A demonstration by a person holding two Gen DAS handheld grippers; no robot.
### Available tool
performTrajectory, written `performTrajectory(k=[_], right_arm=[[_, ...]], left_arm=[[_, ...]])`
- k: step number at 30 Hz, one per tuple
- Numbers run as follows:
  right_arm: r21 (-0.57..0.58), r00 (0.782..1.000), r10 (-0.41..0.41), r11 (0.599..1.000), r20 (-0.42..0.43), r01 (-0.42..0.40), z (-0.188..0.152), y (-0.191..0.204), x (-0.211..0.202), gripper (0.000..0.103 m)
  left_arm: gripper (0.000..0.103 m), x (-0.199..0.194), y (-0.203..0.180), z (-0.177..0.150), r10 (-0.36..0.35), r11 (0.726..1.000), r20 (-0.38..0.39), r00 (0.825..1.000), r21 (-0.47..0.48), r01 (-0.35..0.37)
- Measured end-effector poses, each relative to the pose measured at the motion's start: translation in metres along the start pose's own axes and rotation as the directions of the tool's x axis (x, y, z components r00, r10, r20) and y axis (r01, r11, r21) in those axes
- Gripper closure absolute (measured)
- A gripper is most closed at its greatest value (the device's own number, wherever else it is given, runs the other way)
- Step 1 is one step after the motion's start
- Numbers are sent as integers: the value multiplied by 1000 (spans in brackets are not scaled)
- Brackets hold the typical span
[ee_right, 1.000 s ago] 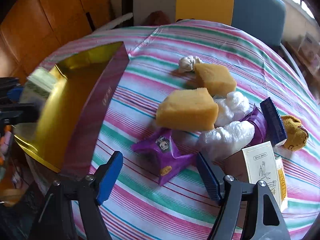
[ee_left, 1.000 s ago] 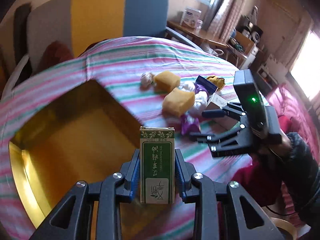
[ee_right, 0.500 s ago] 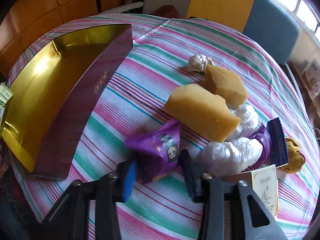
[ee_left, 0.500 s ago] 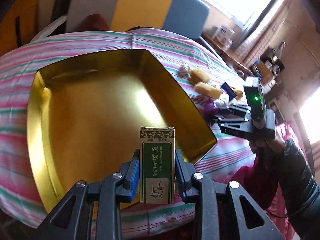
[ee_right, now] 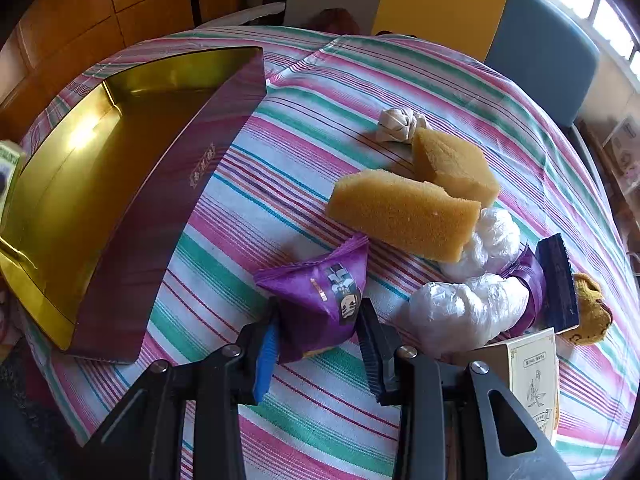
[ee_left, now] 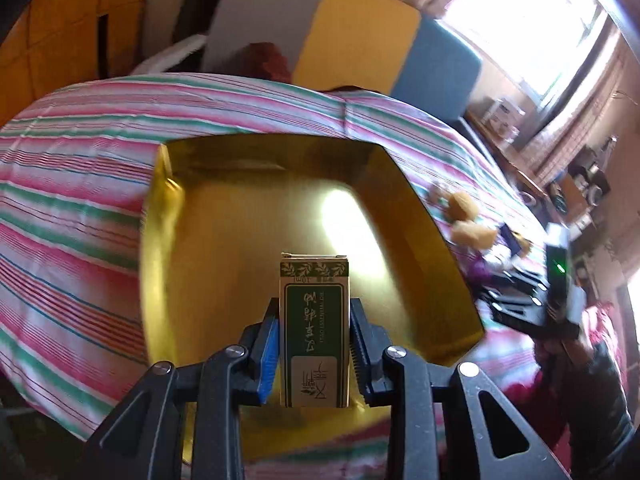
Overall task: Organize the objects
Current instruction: 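Carry the green-white box with the left tool into the gold tray and release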
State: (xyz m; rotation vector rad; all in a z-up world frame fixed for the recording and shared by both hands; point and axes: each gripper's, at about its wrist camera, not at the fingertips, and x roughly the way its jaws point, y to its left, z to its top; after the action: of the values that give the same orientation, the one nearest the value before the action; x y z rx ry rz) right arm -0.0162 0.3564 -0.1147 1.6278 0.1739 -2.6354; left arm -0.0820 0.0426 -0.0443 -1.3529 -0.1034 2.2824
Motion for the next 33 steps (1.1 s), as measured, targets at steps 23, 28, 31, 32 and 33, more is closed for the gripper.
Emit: performTrajectory(k=[23,28,31,32,33], right_arm=[[-14,1000,-2,1000,3,2,0,1,-1,66],[-8,1000,1,1000,3,-1,1,0,-1,66],[-11,1000,-5,1000,4,5,1,1,0,66],[-9,1000,-6,1000,5,6,1,0,-1,66],[-6,1000,-7,1000,6,7,1,0,-1,66]], left_arm=[[69,105,72,96,366,930,-57,929,-8,-367],[60,93,69,97,351,936,-44,935,0,-351],[59,72,63,93,356,935,-5,935,5,-356],[59,62,61,88,348,937,9,937,6,-348],[59,51,58,81,348,938,26,937,4,-348]])
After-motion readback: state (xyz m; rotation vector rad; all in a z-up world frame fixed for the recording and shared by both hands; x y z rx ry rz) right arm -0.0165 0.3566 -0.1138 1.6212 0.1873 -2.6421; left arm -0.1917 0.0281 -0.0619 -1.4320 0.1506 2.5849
